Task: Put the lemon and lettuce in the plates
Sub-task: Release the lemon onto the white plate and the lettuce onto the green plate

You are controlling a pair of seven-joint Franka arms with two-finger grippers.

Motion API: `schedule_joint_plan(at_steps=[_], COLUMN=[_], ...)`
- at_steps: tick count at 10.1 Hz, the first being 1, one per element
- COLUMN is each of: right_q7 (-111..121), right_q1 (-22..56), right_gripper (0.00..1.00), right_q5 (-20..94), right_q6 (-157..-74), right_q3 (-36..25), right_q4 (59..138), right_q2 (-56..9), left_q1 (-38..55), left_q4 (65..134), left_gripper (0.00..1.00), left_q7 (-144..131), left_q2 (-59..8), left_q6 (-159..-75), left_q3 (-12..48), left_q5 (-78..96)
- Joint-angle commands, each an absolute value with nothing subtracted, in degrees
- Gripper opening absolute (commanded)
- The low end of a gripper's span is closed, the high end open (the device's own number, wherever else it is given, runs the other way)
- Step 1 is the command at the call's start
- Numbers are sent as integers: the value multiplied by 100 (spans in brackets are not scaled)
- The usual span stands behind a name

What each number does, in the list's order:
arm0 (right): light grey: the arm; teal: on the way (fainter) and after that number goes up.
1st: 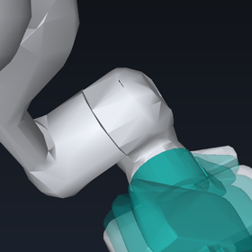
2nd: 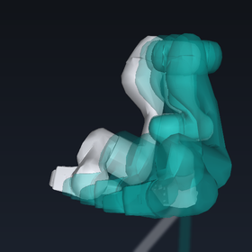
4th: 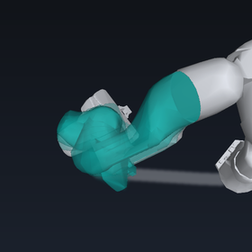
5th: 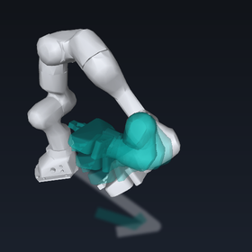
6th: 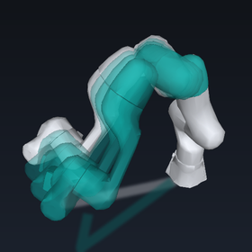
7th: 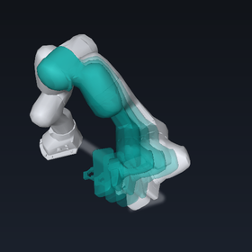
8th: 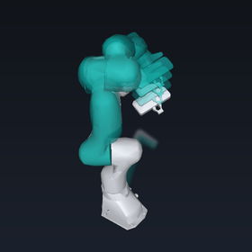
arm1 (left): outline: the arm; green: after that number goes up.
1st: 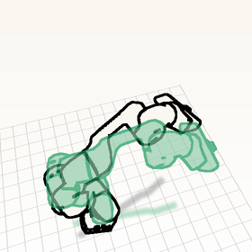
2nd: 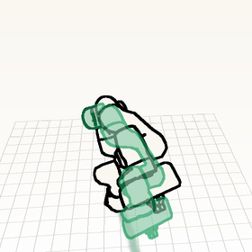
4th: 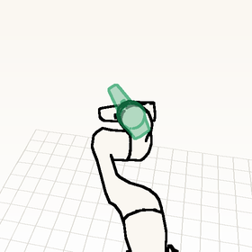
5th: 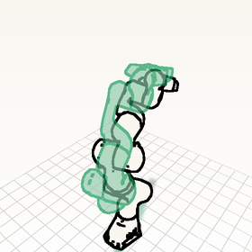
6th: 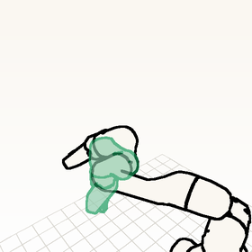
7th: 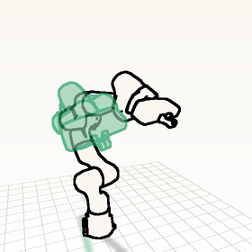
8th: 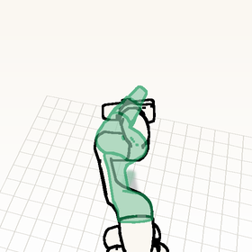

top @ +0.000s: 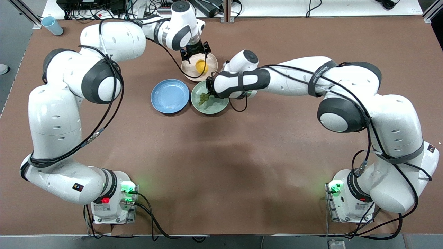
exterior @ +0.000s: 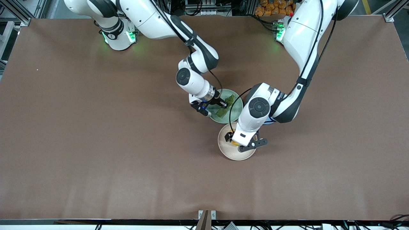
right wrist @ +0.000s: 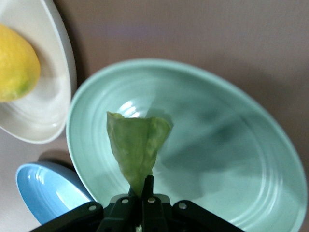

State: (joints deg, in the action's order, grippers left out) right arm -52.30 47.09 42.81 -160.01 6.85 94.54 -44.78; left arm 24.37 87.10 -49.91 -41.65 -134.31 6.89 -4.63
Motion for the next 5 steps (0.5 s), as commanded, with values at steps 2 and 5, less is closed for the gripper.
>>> schedule_joint_plan(at_steps=[2, 5], right_q7=[-5378, -5344], right_q1=[4851, 4747], right_gripper=[100, 100], right_q5=[4421, 4360], right_q6=[-16102, -15796], right_q3=[633, 528], right_q4=[9466, 9475], right_q2=[-4465, -3958], left_q1=[2102, 1540], left_q4=[8754, 8780], left_gripper=[100, 100], left_q7=[-4695, -4045], left_q2=[-3921, -3648], left_q6=[-13377, -12781], left_q3=[527, 536], left_q5=[-519, -519])
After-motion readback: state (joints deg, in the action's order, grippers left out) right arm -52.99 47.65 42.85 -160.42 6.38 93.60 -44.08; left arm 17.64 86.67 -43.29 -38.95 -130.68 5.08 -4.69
